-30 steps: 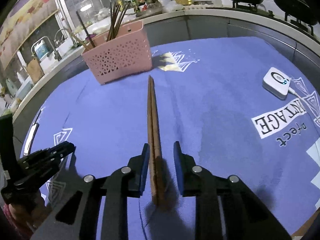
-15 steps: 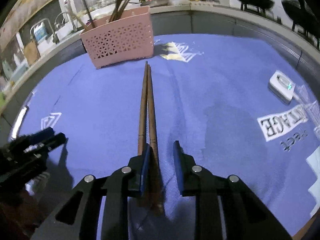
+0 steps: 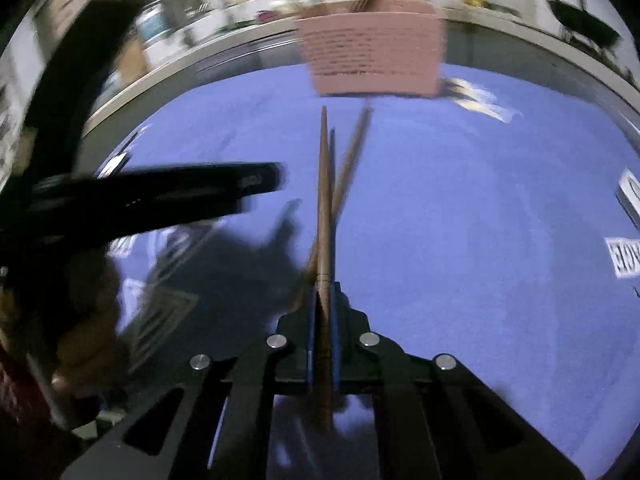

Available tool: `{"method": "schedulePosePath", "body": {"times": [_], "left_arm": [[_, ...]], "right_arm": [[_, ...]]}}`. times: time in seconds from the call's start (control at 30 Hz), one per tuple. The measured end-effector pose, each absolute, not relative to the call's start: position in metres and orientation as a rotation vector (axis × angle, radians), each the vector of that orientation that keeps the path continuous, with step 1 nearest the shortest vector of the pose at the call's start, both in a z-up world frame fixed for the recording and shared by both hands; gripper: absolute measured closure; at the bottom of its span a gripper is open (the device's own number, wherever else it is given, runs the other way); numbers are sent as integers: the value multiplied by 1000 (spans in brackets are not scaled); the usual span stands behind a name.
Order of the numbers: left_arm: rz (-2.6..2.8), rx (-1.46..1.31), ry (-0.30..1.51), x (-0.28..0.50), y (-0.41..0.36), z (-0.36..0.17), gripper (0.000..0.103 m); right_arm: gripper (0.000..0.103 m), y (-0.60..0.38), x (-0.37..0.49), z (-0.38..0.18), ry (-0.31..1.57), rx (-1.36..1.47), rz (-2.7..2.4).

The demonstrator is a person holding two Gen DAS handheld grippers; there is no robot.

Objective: Organize utensils
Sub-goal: 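Move both open tools back to the last chopsticks and close on them, then lift both chopsticks into the pink basket and open both tools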

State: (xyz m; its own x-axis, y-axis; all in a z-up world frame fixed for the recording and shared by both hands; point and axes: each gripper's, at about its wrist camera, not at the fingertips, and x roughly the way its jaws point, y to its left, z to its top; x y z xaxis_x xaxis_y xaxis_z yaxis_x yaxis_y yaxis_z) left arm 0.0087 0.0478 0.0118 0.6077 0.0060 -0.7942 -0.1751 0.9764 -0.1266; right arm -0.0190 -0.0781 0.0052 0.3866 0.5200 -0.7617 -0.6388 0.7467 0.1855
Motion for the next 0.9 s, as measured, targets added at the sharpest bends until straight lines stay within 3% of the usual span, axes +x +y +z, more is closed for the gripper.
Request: {"method": "schedulePosePath", "body": {"times": [0.67, 0.73, 0.8, 0.9], "left_arm": [[65, -53, 957, 42, 6, 3, 56], [79, -5, 935, 41, 0, 1, 64], [60, 2, 924, 38, 2, 1, 94], [35, -32, 939, 31, 15, 2, 97]], "right_arm": [[93, -124, 13, 4, 935, 32, 610], [91, -128, 15, 3, 933, 50, 606], [87, -130, 19, 4, 940, 65, 613], [81, -127, 24, 7, 937, 58, 628]]}}
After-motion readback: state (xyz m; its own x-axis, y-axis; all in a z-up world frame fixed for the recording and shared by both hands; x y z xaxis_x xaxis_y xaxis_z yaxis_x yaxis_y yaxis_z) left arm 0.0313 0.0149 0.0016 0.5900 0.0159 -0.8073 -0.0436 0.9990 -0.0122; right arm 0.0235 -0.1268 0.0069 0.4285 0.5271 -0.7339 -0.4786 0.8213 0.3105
